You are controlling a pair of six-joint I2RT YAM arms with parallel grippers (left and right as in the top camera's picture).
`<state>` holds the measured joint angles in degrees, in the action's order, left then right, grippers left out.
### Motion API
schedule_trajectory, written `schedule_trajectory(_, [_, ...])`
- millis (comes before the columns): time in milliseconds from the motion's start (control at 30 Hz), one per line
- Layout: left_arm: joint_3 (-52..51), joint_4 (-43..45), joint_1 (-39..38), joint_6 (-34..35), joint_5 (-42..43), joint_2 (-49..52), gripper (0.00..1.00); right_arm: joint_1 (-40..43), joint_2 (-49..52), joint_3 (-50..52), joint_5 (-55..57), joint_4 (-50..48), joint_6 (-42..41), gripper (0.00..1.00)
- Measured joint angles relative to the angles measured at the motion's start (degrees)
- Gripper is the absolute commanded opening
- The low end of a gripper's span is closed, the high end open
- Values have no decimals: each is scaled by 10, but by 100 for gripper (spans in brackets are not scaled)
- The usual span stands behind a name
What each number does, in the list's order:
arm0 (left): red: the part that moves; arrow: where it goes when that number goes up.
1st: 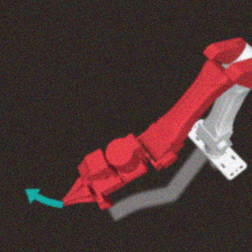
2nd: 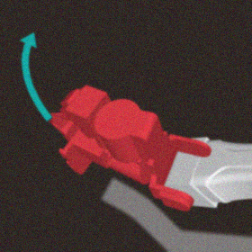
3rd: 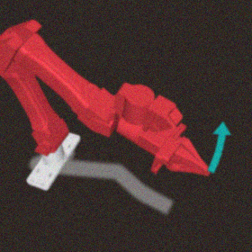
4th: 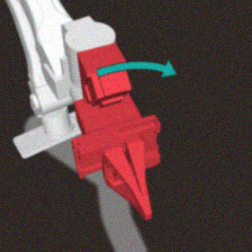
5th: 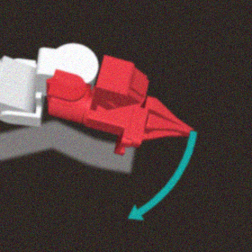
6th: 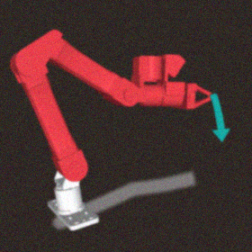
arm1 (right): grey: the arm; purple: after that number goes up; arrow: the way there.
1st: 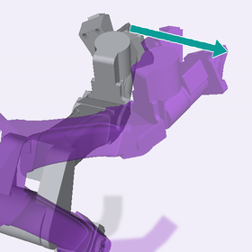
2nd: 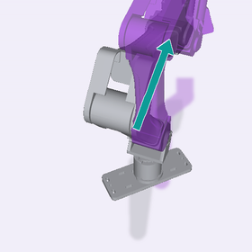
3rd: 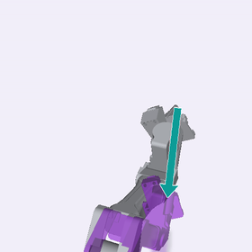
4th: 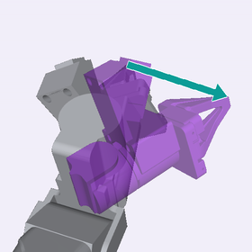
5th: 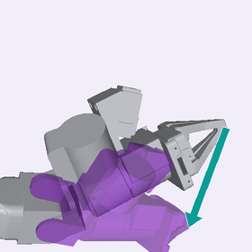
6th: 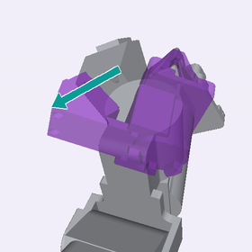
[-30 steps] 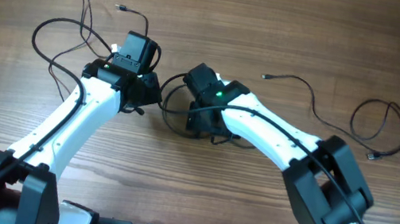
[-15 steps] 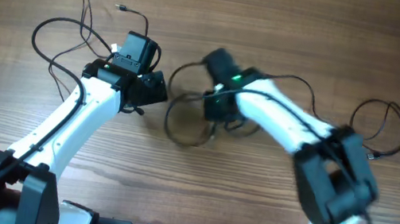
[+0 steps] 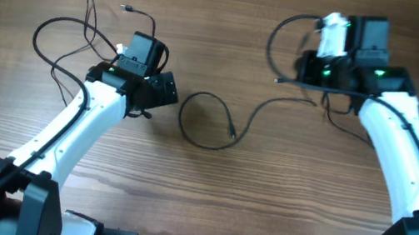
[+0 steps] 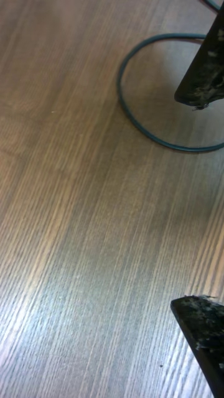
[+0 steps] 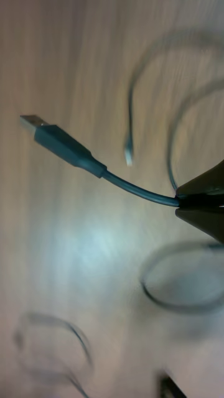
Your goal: Untangle cables
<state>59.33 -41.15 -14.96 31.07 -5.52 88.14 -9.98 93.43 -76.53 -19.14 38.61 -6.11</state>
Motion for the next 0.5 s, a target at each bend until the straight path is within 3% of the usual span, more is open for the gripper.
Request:
schedule_trajectory(167, [0, 2, 66, 27, 9, 0, 100, -116, 2, 33, -43, -6, 5, 4])
schedule_trajectory(367, [0, 3, 84, 32, 28, 0, 100, -221, 3, 154, 89, -159, 30, 7])
schedule_trajectory(467, [0, 3, 84, 34, 32, 0, 100, -242, 19, 211, 118, -235, 38, 17])
schedule_trajectory(500, [0, 3, 84, 35, 33, 0, 100, -242, 33, 215, 125, -242, 40, 25])
